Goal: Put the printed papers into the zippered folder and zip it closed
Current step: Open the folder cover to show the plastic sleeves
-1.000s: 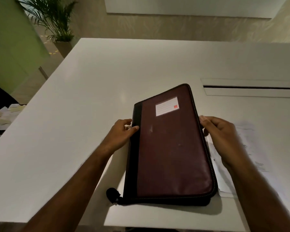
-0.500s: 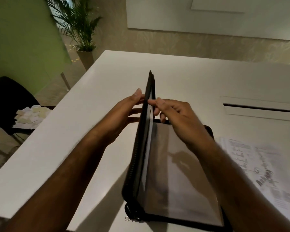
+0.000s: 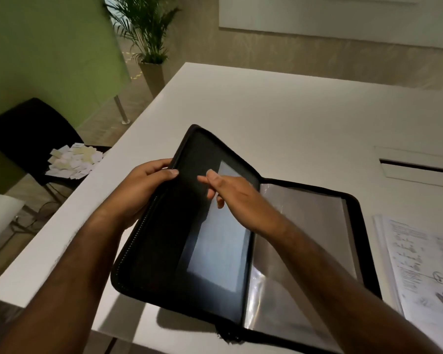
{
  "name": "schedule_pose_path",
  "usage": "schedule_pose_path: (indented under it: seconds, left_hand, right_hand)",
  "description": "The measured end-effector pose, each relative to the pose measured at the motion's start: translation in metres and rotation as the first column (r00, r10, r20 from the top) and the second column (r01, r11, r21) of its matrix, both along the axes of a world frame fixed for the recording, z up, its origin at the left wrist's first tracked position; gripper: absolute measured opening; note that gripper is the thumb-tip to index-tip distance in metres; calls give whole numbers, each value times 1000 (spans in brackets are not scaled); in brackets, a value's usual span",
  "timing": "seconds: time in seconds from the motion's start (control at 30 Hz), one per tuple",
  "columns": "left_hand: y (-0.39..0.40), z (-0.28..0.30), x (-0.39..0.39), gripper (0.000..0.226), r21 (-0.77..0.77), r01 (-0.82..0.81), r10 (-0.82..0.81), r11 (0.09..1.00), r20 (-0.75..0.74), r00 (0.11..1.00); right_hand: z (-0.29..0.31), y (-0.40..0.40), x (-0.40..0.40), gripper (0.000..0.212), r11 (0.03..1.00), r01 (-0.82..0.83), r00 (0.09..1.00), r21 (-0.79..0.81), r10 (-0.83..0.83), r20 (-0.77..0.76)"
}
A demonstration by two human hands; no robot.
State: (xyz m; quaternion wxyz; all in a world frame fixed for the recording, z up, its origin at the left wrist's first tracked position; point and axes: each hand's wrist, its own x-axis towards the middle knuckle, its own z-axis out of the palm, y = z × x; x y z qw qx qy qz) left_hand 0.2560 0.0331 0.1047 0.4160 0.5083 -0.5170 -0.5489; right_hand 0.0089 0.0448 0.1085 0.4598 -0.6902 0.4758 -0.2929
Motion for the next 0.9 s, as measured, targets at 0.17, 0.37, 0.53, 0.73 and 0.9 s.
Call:
schedule_pose_path:
  seconds: [0.17,0.37,0.53,0.73,0.9]
  left_hand:
    - [2,-36,28,30,127,-32,20,991,93,995]
    - [6,-72,32,30,187,-99,59,977,209,976]
    - [9,-79,27,33,123,-152,102,981,345,933]
    - [0,-70,6,63,-132,-167,207,977,770,603]
    - [-1,-53,-42,50,-316,-59,268,947,674,689]
  right_hand:
    - [-38,2,-10,80,1000,21,995,-9,-22,-98]
    - [-73,10,-34,92,990,137,985,41,-132,-108]
    - [-93,17,-47,74,971,214,974,107,-204,-99]
    - [-93,25,-64,50,963,267,962,37,-265,-67]
    - [-92,33,-101,51,920,391,919,20,-391,37]
